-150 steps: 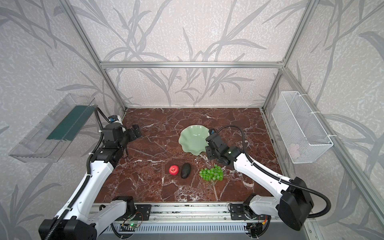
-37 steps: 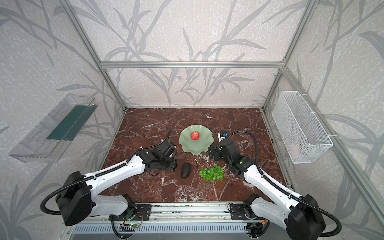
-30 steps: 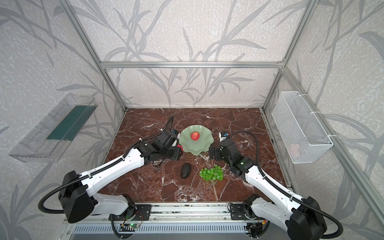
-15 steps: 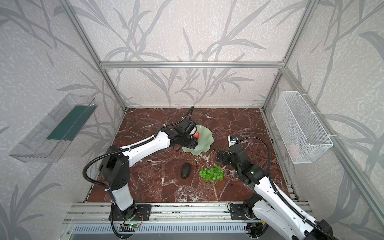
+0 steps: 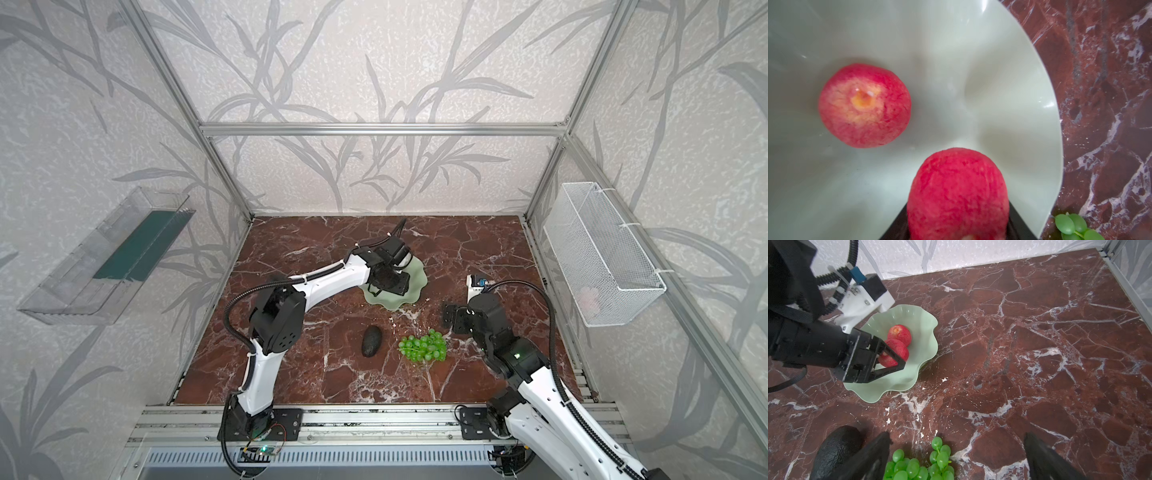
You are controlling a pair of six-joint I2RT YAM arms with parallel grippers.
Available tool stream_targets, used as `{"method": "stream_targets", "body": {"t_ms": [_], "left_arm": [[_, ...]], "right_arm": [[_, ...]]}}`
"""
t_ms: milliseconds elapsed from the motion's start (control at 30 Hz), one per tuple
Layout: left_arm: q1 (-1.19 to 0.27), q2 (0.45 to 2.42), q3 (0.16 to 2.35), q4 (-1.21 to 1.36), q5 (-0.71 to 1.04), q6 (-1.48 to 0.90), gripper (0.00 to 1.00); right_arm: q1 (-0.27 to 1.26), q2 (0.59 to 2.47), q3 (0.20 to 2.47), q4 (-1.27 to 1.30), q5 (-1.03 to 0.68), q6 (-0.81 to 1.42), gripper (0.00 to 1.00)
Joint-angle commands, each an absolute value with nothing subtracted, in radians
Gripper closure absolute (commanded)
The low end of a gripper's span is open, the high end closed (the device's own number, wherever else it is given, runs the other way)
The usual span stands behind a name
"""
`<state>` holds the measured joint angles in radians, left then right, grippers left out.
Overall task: Place and organize the fake fruits in the fruit bowl
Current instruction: 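Carry the apple with the left gripper into the bowl beside the first apple, then withdraw the left arm while the right gripper grasps the black avocado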
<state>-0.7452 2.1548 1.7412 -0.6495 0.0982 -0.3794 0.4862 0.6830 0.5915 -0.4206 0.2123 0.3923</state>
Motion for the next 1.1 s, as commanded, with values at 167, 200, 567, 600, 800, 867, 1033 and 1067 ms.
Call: {"method": "stream_targets", "body": {"t_ms": [167,200,567,600,800,867,1033,1067], "left_arm": [[-0.747,2.249,1.857,-0.670,0.084,-0.413,0.52],[-0.747,2.258,1.867,-0.676,0.082,-0.412,0.50],[-0.744,2.283,1.897,-0.701,0.082,-0.419,0.28],[-0.744,2.277,1.896,-0.700,0.085,-0.419,0.28],[-0.744,2.204,1.881,-0.697,0.073,-0.419,0.26],[-0.743,2.153,1.862,-0.680,0.062,-0.419,0.26],[-0.736,1.970,1.784,-0.647,-0.015,-0.375,0.26],[-0.734,1.930,1.761,-0.641,-0.042,-0.362,0.26]], "right_arm": [[0.468,0.677,0.591,-0.449,0.210,0.368,0.01],[0.468,0.678,0.589,-0.448,0.209,0.368,0.01],[0.460,0.694,0.592,-0.432,0.199,0.371,0.01],[0.459,0.695,0.594,-0.431,0.199,0.370,0.01],[0.460,0.688,0.608,-0.421,0.189,0.372,0.01],[0.460,0.692,0.616,-0.414,0.161,0.364,0.01],[0.476,0.727,0.632,-0.382,0.094,0.414,0.02],[0.491,0.738,0.632,-0.373,0.093,0.431,0.03]]}}
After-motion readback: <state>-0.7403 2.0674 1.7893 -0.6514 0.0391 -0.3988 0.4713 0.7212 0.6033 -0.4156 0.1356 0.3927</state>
